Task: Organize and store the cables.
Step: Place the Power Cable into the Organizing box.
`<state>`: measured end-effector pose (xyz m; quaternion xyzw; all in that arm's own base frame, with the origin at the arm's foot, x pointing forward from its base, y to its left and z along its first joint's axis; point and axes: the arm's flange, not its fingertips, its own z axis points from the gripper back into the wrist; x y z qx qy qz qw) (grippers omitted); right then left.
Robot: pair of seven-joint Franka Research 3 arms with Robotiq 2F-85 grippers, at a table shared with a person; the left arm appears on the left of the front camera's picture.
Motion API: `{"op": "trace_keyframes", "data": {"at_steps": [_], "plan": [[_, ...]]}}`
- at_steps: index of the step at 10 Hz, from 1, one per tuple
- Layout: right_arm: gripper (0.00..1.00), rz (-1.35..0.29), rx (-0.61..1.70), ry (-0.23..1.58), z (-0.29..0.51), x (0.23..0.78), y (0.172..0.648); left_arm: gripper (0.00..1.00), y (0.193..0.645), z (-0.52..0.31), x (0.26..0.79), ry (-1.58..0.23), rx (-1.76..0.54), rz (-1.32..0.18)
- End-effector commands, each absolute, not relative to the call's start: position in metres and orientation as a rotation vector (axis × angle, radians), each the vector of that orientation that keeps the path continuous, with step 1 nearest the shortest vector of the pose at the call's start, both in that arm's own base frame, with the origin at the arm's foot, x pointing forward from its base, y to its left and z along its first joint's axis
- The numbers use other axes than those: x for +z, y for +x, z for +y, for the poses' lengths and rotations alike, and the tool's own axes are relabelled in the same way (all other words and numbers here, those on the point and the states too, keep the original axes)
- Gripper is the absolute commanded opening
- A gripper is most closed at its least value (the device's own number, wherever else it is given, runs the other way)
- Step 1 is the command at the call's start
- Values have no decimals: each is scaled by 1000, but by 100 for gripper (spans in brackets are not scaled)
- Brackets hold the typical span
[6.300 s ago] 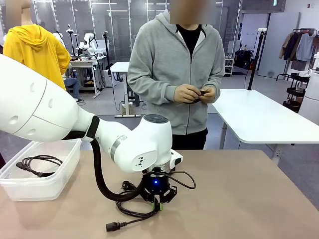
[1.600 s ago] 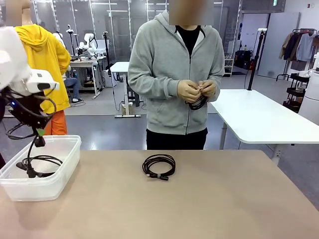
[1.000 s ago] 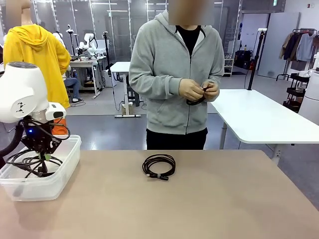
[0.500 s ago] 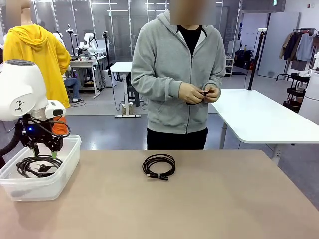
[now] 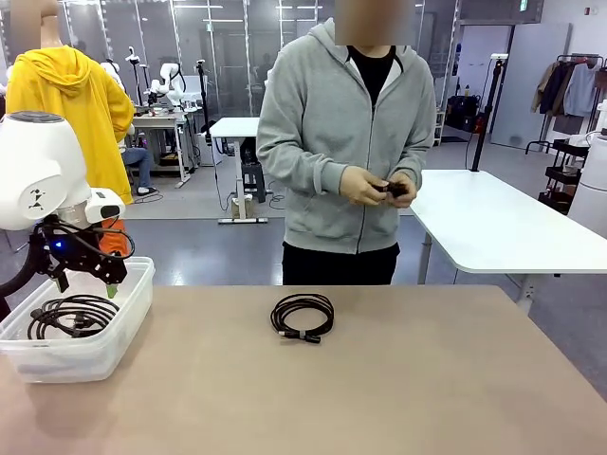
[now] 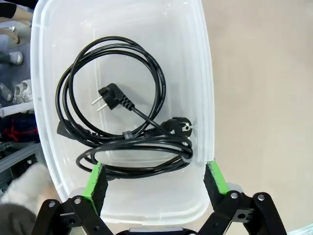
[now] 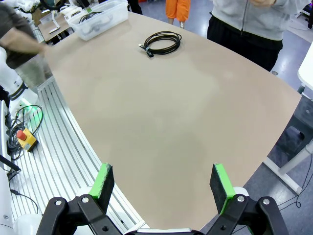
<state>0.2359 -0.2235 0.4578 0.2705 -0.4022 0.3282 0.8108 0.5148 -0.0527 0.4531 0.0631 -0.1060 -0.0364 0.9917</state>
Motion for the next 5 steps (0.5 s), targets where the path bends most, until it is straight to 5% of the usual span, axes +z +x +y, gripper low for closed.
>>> {"op": "trace_keyframes", "data": {"at_steps": [1,5], "plan": [[100,-877,716,579,-225,458,235,100,515,-52,453,138,-67,-212],[100,-877,716,579,-225,458,235,100,515,-52,453,138,-67,-212]]}}
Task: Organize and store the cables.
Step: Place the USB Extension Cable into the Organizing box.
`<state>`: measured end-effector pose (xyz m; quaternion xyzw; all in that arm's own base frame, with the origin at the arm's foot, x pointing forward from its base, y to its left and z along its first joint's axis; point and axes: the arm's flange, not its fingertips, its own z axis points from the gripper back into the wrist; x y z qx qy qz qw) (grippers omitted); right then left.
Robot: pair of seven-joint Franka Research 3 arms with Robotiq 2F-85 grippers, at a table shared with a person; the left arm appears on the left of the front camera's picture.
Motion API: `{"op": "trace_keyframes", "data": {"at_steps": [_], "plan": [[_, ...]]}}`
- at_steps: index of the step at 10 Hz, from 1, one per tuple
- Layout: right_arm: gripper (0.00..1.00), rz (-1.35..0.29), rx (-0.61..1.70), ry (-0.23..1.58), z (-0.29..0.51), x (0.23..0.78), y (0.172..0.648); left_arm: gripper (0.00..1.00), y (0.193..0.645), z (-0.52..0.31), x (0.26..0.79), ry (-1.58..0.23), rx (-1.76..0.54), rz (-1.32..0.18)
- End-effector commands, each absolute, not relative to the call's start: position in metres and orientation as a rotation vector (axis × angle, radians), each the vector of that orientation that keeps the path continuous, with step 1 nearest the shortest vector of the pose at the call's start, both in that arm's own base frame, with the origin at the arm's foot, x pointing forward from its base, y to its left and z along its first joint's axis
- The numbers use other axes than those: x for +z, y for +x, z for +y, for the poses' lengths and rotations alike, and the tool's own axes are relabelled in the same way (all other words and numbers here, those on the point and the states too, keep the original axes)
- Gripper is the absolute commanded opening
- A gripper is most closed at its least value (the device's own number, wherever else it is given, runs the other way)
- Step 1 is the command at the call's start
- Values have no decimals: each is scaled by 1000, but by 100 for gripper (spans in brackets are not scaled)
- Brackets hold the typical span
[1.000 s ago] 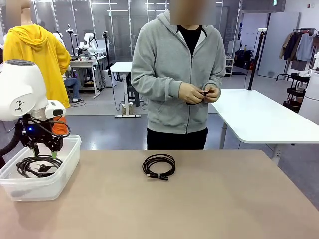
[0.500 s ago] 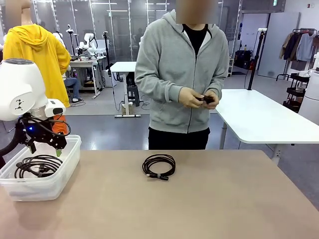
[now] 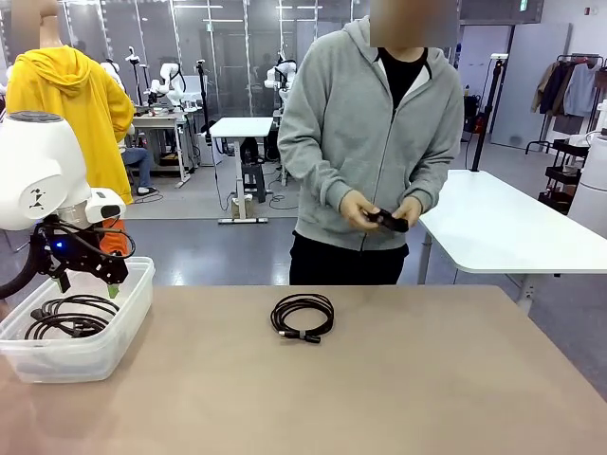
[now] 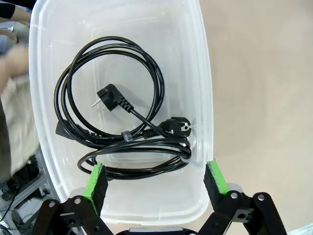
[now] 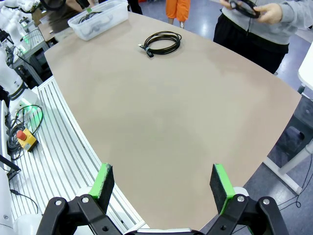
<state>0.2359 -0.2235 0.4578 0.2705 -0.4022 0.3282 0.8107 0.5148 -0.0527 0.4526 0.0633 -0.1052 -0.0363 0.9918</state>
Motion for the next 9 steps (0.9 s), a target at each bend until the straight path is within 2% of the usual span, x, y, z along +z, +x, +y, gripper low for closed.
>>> {"op": "trace_keyframes", "data": {"at_steps": [1,9], "plan": [[100,-877,716,579,-225,458,235,100,515,-52,453,138,-67,-212],[100,-877,716,579,-225,458,235,100,515,-52,453,138,-67,-212]]}}
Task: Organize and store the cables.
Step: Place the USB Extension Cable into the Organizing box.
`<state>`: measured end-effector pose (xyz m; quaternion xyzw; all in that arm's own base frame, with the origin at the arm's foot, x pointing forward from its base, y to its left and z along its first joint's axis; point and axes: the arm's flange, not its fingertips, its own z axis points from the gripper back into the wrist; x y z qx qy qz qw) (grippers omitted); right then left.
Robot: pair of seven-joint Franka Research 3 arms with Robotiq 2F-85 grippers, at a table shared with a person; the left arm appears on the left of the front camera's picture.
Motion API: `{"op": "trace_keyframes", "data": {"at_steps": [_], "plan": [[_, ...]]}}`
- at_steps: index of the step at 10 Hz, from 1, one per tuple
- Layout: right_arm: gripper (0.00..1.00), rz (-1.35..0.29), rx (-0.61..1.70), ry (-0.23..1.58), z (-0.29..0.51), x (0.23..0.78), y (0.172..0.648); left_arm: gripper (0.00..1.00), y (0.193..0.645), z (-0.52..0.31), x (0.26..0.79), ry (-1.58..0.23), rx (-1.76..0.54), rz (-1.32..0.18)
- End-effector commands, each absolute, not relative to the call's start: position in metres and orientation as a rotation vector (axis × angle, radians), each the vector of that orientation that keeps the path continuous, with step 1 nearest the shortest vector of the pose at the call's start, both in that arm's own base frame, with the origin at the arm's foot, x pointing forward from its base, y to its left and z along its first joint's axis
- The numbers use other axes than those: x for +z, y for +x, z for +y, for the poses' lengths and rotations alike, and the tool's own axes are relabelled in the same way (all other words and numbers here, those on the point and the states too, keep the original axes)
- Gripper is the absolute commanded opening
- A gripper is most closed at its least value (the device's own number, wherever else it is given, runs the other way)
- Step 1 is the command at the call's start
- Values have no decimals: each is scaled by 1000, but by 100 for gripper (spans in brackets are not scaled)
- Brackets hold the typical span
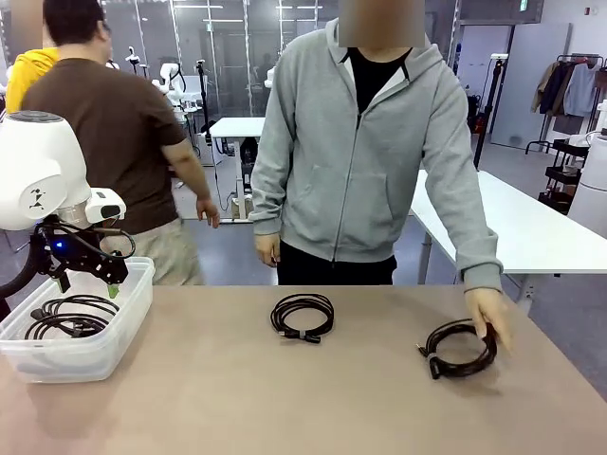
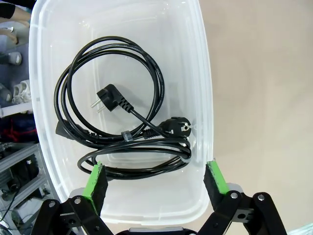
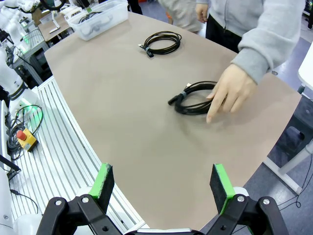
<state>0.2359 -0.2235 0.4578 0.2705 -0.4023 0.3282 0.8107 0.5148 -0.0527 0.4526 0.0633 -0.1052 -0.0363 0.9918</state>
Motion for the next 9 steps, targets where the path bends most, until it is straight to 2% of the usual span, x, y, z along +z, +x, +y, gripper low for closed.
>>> {"op": "trace_keyframes", "data": {"at_steps": [1,2,3,5,7,9], "plan": [[100,-877,716,579,-225,458,235,99,515,-53,453,127,-73,-211],[100,-877,716,579,-225,458,235,100,504,-68,478,105,-216,-301],[100,-877,716,579,-225,458,235,100,493,-61,506,41,-281,-320],[100,-877,716,579,-225,458,235,100,453,-17,562,-259,-525,-277],[100,-877,716,579,-225,458,235,100,414,39,594,-373,-720,-401],[100,-877,716,579,-225,458,235,100,375,90,602,-442,-901,-558]]}}
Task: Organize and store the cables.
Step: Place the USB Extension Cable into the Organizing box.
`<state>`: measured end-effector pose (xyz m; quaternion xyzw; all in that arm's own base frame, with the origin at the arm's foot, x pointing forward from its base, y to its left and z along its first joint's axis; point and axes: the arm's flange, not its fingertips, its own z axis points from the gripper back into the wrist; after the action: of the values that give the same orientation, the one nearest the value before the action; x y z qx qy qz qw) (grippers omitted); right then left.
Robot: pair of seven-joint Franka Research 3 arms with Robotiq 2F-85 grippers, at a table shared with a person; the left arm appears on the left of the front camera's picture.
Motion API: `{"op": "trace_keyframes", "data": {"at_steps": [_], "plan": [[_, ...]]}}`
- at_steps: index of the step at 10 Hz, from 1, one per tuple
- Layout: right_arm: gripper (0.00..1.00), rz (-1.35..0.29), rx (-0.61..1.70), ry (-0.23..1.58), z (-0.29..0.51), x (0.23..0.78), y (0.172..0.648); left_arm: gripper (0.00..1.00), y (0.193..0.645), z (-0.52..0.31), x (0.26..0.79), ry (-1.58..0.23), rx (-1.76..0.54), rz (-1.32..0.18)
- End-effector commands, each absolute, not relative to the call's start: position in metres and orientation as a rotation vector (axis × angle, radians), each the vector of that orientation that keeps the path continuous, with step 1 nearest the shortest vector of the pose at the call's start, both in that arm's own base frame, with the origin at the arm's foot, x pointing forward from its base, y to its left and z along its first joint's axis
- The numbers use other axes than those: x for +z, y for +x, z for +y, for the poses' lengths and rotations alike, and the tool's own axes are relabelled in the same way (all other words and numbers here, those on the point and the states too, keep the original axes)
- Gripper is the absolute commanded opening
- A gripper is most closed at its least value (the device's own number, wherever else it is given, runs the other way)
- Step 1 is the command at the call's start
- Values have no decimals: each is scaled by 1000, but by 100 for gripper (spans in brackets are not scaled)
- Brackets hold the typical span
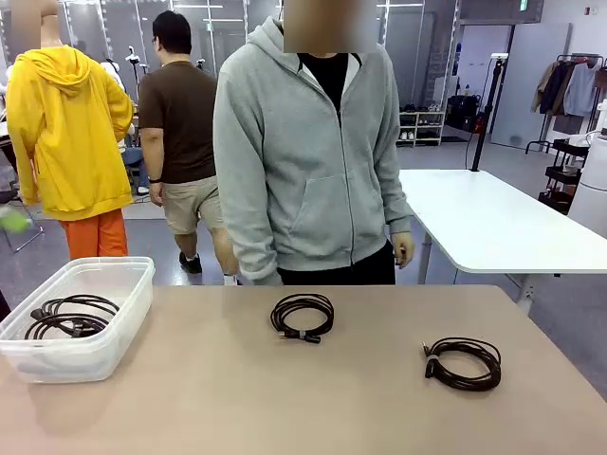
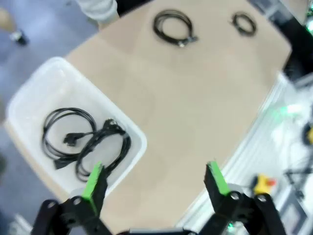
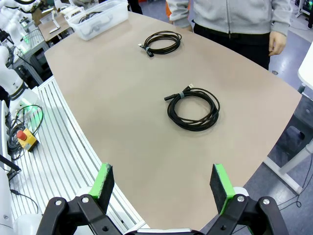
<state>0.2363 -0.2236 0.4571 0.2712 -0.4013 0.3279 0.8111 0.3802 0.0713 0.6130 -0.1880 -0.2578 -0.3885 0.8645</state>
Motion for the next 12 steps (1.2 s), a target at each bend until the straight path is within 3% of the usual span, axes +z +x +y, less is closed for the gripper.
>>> {"op": "trace_keyframes", "data": {"at_steps": [1,3,5,7,9,12], "plan": [[100,-877,716,579,-225,458,235,100,362,107,599,-475,-940,-591],[100,-877,716,579,-225,458,235,100,344,121,569,-457,-977,-612],[100,-877,716,579,-225,458,235,100,323,147,556,-509,-969,-729],[100,-877,716,579,-225,458,235,100,316,141,557,-471,-955,-732],[100,-877,716,579,-225,458,235,100,336,141,555,-432,-861,-691],[100,-877,716,579,-225,458,235,100,318,151,557,-481,-945,-706]]}}
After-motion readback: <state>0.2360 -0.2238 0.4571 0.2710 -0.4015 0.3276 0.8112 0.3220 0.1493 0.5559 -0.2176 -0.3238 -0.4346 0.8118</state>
